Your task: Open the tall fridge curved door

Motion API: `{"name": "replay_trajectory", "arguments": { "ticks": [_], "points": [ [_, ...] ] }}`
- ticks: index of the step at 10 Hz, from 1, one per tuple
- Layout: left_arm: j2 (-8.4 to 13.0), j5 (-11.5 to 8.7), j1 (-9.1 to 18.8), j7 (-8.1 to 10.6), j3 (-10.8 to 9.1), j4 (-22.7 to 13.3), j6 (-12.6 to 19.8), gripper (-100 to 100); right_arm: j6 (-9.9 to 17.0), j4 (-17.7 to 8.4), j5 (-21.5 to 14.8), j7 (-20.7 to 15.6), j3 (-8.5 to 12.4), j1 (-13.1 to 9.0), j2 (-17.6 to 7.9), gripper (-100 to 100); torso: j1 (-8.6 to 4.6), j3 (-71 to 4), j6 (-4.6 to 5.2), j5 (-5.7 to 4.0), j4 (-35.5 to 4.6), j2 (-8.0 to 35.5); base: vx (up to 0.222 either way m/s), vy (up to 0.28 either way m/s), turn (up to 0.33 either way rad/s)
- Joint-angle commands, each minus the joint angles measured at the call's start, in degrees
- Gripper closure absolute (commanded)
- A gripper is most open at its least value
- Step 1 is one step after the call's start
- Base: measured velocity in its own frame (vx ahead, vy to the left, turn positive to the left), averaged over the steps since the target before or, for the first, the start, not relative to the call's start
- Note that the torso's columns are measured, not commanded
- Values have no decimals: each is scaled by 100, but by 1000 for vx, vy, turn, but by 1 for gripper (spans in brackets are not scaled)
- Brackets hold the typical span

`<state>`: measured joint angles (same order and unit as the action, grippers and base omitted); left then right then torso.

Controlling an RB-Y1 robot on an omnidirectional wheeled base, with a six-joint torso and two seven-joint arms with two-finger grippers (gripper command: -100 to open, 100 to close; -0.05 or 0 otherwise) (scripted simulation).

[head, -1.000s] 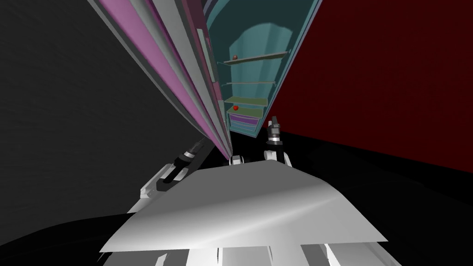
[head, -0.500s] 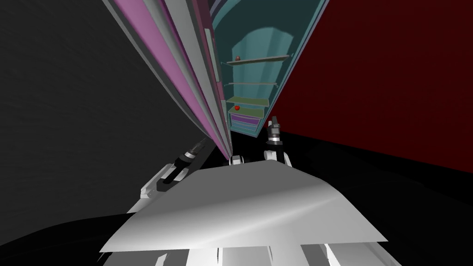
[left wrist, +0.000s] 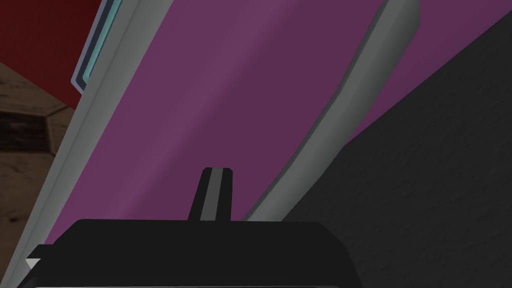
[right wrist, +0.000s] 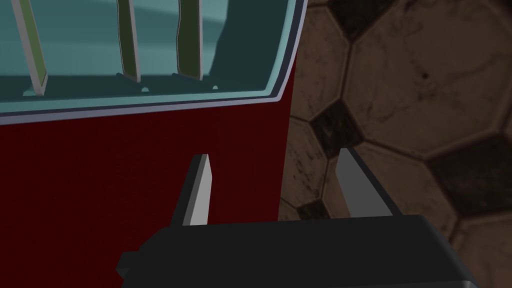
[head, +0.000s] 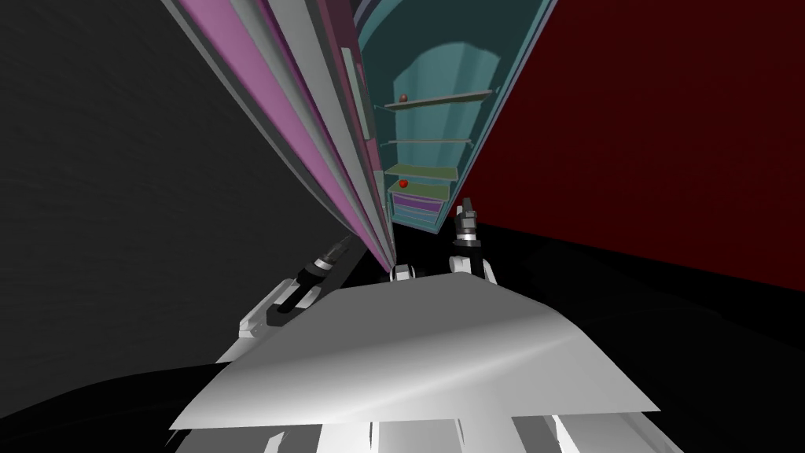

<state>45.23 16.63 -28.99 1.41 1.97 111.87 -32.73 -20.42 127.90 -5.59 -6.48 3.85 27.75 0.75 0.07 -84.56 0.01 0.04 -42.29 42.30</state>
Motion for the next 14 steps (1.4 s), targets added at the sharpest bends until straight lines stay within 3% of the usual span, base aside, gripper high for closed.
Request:
{"name": "replay_trajectory", "arguments": {
  "ticks": [1, 2, 3, 5, 11, 12, 13, 14],
  "points": [
    [64, 24, -30, 16, 78, 56, -116, 100, 0, 0, 0, 0, 0, 0, 0, 0, -10, -1, 0, -5, 0, -1, -12, 154, -49],
    [64, 24, -30, 16, 78, 56, -116, 100, 0, 0, 0, 0, 1, 0, -2, 0, 33, 0, 0, 5, 0, 1, -11, 199, -45],
    [221, -27, -115, 136, -39, 297, 6, -100, 0, 0, 0, 0, 2, 0, -2, 0, 32, 0, -2, 10, 0, 0, 9, 77, 78],
    [382, -75, -200, 251, -143, 525, 94, -100, 0, 0, 0, 0, 0, 1, 1, 0, -61, -5, -1, -20, 2, -7, 15, -43, 108],
    [865, -218, -455, 597, -458, 1208, 355, -100, 0, 0, 0, 0, 0, 0, 0, 0, -4, -1, -1, -2, 1, -2, 12, -22, 79],
    [812, -203, -428, 551, -424, 1127, 319, -100, 0, 0, 0, 0, 0, 0, 0, 0, -7, -2, 0, -4, 1, -3, 3, -2, 21],
    [821, -206, -430, 566, -431, 1135, 324, 0, 0, 0, 0, 0, 0, 0, 0, 0, -6, 0, 1, -3, 0, 0, 0, 0, 0],
    [820, -206, -430, 564, -430, 1134, 324, 0, 0, 0, 0, 0, 0, 0, 0, 0, -6, 1, 0, -3, 0, 1, 0, 0, 0]
  ]
}}
